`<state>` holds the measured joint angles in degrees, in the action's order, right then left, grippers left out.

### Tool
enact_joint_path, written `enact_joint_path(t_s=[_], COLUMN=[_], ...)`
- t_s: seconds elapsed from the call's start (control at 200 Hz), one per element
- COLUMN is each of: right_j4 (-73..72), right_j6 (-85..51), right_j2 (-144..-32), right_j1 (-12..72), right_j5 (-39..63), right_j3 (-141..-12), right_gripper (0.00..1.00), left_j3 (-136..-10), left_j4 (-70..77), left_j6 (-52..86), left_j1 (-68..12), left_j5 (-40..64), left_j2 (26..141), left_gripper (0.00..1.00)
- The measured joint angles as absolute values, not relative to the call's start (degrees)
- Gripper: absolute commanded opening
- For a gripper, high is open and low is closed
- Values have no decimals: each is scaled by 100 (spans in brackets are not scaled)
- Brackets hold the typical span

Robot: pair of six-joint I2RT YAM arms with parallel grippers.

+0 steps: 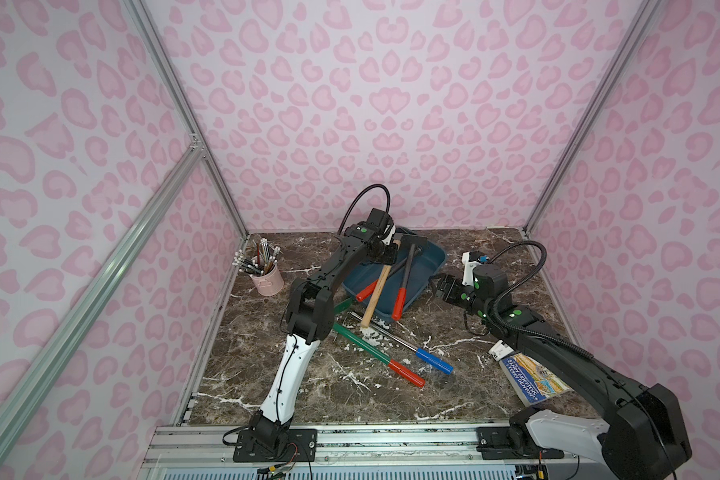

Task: Put the small hoe into the storage box
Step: Place the hoe in the storage box.

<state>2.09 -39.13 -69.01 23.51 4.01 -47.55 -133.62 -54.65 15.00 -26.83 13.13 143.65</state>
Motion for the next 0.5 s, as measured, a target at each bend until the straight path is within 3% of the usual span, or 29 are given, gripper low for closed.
enact_joint_path(t_s=[0.5], right_j4=[215], right_j6=[-3913], right_j2=[-6904], right_j1=[2351], right_j5=[421], right_j3=[-4707], right_gripper=[82], left_j3=[-13364], left_j4=[-5439], left_j6=[1649], left_j1=[-2547], left_j5=[1566], left_j2=[14512], left_gripper=[20])
